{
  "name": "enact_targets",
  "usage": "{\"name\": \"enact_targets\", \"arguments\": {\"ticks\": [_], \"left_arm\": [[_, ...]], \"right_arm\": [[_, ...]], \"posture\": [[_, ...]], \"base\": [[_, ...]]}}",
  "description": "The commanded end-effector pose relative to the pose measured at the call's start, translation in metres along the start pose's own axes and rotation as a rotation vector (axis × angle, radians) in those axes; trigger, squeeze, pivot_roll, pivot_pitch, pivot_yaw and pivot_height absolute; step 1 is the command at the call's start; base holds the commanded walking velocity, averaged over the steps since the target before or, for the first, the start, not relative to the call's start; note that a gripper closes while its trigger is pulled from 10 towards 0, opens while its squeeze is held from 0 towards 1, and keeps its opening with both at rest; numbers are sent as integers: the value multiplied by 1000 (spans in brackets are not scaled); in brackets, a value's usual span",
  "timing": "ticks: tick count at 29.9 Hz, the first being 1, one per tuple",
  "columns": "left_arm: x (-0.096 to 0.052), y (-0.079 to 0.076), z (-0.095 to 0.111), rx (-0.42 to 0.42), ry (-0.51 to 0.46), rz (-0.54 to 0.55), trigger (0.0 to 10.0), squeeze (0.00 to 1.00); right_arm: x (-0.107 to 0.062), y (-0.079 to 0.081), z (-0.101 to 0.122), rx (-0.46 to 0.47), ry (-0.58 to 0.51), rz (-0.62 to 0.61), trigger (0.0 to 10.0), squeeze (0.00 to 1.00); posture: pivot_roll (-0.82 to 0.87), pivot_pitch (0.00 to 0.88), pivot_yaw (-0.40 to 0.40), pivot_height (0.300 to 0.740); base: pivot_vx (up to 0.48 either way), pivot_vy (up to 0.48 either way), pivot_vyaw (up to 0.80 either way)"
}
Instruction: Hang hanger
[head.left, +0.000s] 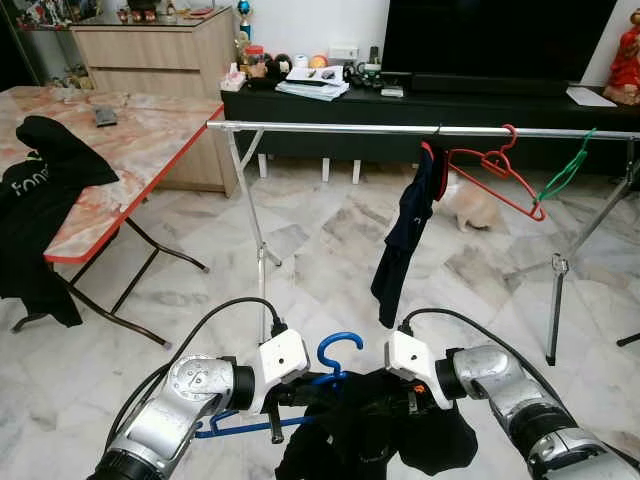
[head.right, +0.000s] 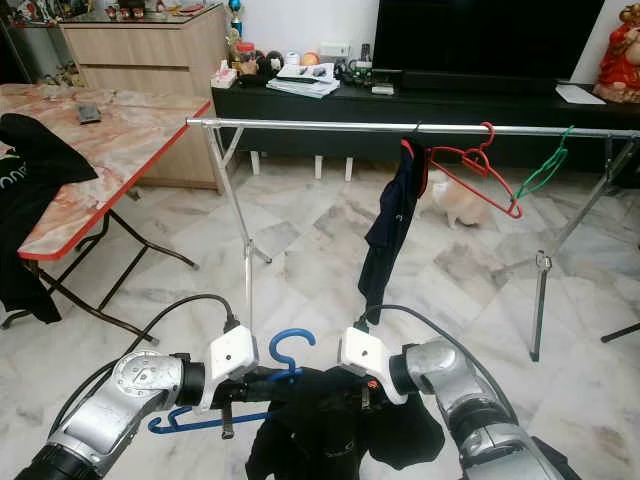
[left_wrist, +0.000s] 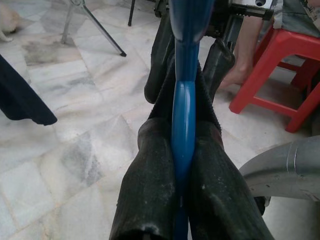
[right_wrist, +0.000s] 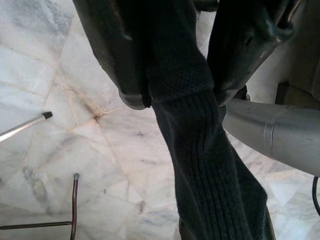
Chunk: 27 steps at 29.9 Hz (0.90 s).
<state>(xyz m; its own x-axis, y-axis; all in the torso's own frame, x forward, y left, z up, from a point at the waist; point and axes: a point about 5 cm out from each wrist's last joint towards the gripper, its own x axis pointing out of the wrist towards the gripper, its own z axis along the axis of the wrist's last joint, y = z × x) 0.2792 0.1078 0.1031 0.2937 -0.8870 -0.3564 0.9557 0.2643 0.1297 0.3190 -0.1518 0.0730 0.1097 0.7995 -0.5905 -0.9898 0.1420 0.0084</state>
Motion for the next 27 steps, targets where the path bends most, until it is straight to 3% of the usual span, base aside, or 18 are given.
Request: {"name": "enact_targets", "arguments": {"ticks": [1,27], "left_arm": [[-2,3,14,47,-43,13,10000,0],[-1,5,15,51,-41,26,10000,0]], "right_arm": [[4,3,-3,22,-2,21,0,0],[4,3,1,36,-41,26,0,0]], "posture": [[101,44,-43,740],[91,43,-41,740]], "base": [[0,0,0],[0,0,0]]}}
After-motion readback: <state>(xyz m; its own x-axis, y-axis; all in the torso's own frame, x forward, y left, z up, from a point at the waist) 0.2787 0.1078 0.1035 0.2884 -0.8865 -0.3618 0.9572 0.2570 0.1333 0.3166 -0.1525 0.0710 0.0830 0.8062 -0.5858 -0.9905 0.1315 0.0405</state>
